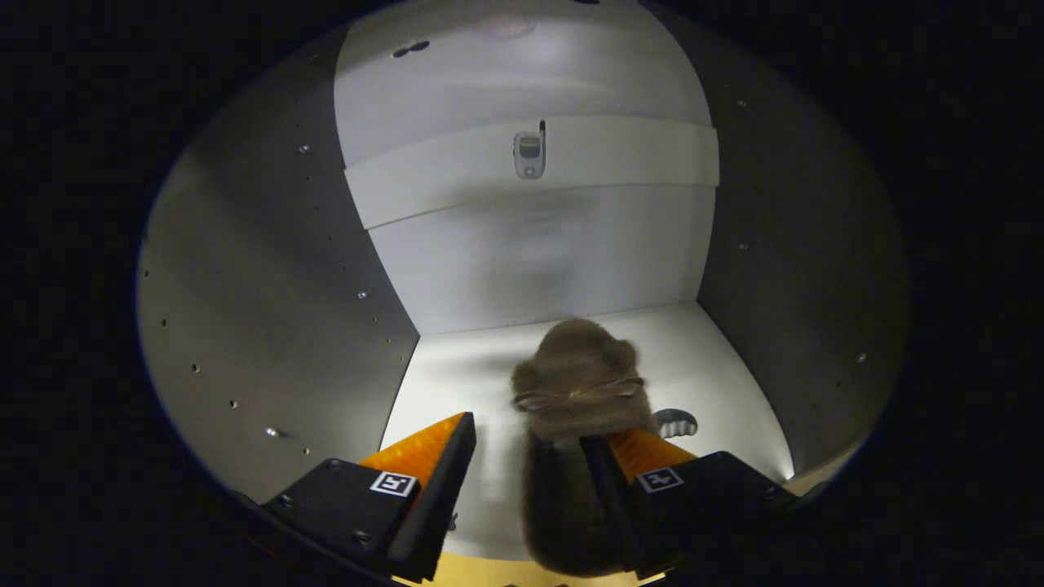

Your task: Open the shoe cabinet door, grab the shoes and put them into the shoe cabinet, then close the shoe cabinet door.

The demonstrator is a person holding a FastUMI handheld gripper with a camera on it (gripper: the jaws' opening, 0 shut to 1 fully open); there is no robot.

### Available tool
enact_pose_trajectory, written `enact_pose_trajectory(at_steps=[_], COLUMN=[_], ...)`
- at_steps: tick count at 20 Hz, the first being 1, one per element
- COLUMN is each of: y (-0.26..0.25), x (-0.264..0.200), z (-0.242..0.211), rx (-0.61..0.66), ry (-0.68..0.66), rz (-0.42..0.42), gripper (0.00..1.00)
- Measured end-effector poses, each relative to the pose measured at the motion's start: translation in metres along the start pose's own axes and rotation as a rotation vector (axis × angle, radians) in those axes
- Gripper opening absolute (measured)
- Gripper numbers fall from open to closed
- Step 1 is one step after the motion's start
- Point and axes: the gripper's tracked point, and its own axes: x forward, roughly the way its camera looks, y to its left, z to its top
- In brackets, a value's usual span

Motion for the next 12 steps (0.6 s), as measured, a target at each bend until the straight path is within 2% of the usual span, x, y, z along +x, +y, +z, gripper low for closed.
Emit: enact_pose_trajectory(at_steps=[5, 12], y=[-0.007, -0.014], x=[-0.051, -0.189], z=[0.007, 0.018], rx=[0.004, -0.088], ry=[-0.078, -0.359], rz=[0.015, 0.005], gripper=[0.98, 0.98])
